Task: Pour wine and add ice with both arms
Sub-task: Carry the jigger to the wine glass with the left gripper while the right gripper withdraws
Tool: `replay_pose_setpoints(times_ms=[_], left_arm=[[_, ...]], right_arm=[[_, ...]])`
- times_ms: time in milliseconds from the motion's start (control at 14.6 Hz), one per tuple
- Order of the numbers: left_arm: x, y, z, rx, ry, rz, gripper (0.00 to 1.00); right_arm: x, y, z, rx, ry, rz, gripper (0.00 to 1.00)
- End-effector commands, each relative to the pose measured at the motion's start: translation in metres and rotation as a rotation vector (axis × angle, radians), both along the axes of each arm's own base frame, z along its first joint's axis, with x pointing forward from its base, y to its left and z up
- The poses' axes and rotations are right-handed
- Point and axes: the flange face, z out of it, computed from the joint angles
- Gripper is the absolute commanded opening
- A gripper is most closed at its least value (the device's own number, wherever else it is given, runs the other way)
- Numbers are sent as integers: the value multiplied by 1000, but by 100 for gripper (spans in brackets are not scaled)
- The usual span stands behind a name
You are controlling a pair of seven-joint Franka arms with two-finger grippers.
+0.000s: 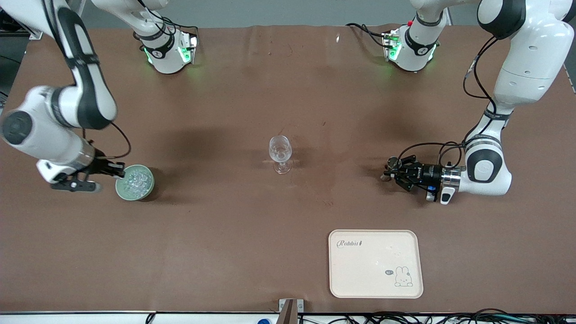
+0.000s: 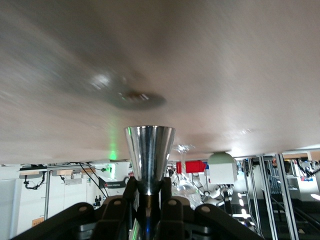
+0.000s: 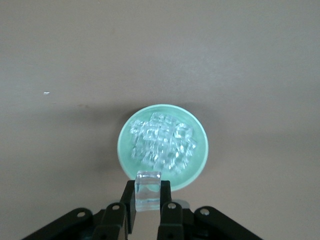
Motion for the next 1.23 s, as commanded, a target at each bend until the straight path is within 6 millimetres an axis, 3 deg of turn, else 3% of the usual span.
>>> replay_pose_setpoints(times_ms=[0, 137, 274, 479, 684, 821, 1163], left_arm=[[10, -23, 19, -35, 1, 32, 1], [20, -52, 42, 7, -12, 48, 1], [26, -83, 60, 69, 13, 69, 1], [30, -136, 93, 94, 27, 98, 1], [29, -180, 117, 87, 43, 122, 1], [21, -216, 136, 99, 41, 136, 1], [-5, -273, 162, 144, 72, 130, 1]], right_arm=[[2, 1, 97, 4, 35, -13, 4], [-1, 3, 152, 0, 52, -20, 4], [-22, 4, 202, 2, 10, -16, 4], [-62, 5, 251, 6, -35, -12, 4], [-64, 10, 268, -43, -64, 16, 4], [-63, 12, 290, -59, -111, 18, 4], [-59, 13, 277, -42, -68, -40, 2]])
